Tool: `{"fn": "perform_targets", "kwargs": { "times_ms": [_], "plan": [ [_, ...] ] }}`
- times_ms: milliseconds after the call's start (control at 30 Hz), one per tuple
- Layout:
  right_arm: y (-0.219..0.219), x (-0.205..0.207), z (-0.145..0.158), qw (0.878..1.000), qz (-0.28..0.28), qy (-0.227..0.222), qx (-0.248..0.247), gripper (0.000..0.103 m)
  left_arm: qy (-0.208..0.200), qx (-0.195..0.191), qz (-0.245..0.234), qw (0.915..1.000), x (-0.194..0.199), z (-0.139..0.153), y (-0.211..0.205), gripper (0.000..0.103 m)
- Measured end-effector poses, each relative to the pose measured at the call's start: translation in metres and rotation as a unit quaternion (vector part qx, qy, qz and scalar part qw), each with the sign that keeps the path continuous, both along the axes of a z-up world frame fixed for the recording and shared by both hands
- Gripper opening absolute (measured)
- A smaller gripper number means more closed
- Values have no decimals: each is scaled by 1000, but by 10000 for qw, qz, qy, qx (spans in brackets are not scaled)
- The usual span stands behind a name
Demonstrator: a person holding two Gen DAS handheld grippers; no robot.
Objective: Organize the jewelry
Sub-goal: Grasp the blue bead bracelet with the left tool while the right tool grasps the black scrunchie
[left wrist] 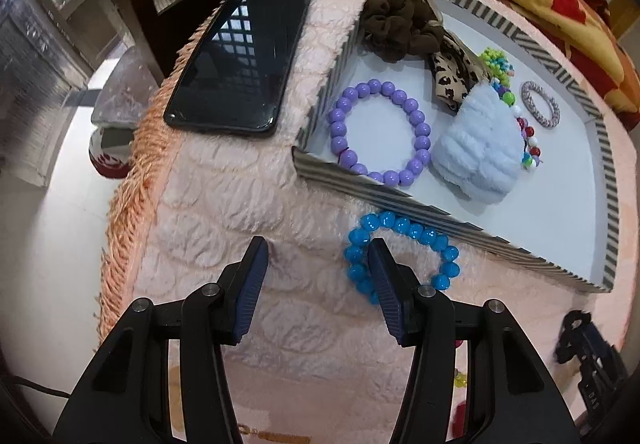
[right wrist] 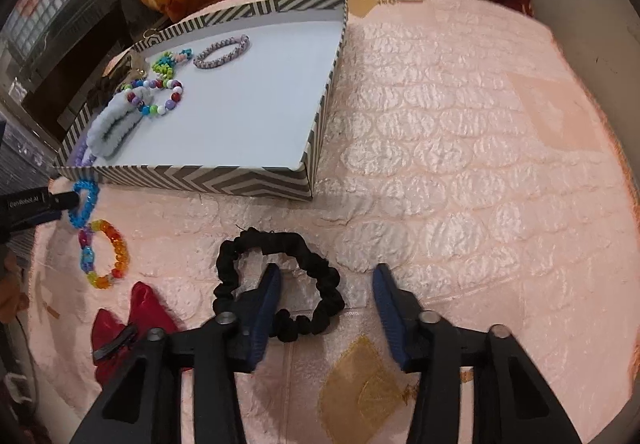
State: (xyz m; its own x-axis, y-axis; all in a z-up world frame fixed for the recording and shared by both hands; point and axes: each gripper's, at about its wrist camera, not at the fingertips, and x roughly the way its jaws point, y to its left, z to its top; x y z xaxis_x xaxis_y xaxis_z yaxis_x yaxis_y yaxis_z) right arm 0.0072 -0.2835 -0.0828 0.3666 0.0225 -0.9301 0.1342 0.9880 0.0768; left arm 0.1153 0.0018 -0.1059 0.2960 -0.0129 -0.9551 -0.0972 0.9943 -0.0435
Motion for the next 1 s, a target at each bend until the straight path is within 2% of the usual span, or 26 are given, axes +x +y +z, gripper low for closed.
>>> {"fn": "perform_targets", "kwargs": {
  "times_ms": [33,100,133,167,200,267,433,667,833,900,967,1000],
  "plan": [
    [1,0,0,10000,18,-8,-7,34,-3,10,-23,10000,0,0,-1,52],
    [0,-1,0,10000,7,-8,-5,21,-82,85,-104,9999,0,-1,-3,50],
    [-1,-2,1,10000,-19,-14,48,20,-124,115,-145,9998,0,0,-5,46],
    [-2,-3,2,9999,-54,-21,120,17,-199,209,-209,9994,-1,1,-7,33],
    [-4,-4,3,9998,-80,-31,195,14,-254,224,-320,9989,-2,1,-8,11],
    [-4,-8,7,9995,-105,-79,299,13,-264,92,-455,9986,-2,1,-9,7],
    [-1,-17,31,9987,-50,-348,364,13,-151,-326,-639,9973,-12,9,-5,7],
    [2,-22,66,9963,27,-735,445,13,-453,-603,-901,9931,-32,57,-1,7],
    [7,-19,85,9944,149,-953,420,13,-696,-592,-1034,9904,-41,90,-7,7],
    [7,-18,84,9948,174,-903,430,13,-790,-602,-1075,9892,-43,103,-10,7],
    [7,-14,72,9975,248,-581,326,13,-880,-586,-1093,9884,-43,111,-12,7],
    [7,-13,66,9983,258,-470,240,18,-939,-581,-1105,9877,-45,115,-14,7]
  ]
}}
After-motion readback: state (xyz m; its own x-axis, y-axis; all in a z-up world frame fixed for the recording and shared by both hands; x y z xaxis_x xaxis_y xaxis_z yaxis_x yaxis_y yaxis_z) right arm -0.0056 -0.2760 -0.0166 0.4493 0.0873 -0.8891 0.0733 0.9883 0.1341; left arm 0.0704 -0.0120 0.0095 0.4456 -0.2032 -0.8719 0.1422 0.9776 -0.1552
